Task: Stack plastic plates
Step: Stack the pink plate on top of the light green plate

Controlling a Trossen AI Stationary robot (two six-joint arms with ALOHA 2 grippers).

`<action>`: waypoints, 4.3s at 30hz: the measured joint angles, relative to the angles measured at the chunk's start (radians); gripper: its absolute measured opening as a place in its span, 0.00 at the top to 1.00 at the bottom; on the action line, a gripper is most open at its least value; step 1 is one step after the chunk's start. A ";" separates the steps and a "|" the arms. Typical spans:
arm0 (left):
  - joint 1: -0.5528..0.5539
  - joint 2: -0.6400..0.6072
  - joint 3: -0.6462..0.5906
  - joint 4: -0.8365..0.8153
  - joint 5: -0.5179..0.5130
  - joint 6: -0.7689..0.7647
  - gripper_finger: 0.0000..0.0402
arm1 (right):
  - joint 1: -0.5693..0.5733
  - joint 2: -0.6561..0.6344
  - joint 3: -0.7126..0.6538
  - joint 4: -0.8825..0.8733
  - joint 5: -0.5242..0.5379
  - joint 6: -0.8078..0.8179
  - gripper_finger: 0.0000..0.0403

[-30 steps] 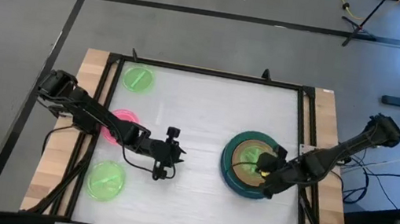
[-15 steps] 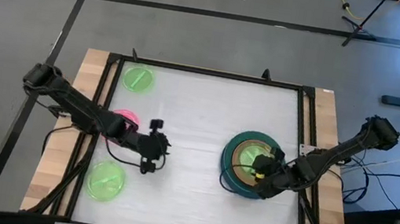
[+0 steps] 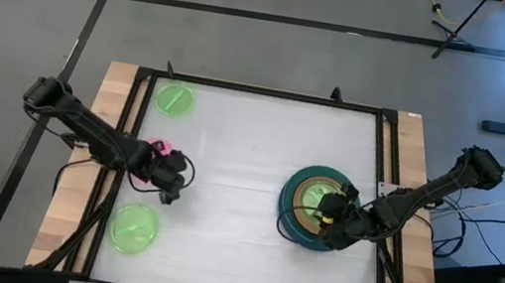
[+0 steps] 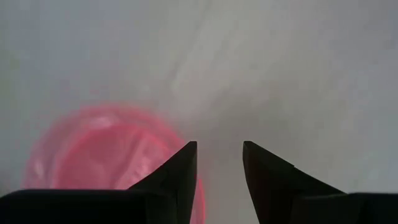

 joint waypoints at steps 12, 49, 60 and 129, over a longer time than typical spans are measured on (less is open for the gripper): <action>0.000 0.001 -0.175 0.094 0.064 -0.120 0.69 | 0.000 0.000 0.000 0.015 0.026 -0.009 0.53; -0.020 0.019 -0.105 0.602 0.007 0.608 1.00 | 0.000 0.000 0.000 0.244 0.105 -0.262 0.51; -0.051 0.182 -0.105 0.917 0.070 0.989 1.00 | -0.020 0.139 0.000 0.623 0.084 -0.668 0.32; -0.048 0.291 -0.104 1.113 0.082 1.083 0.99 | -0.268 0.579 0.001 1.215 -0.215 -1.314 0.96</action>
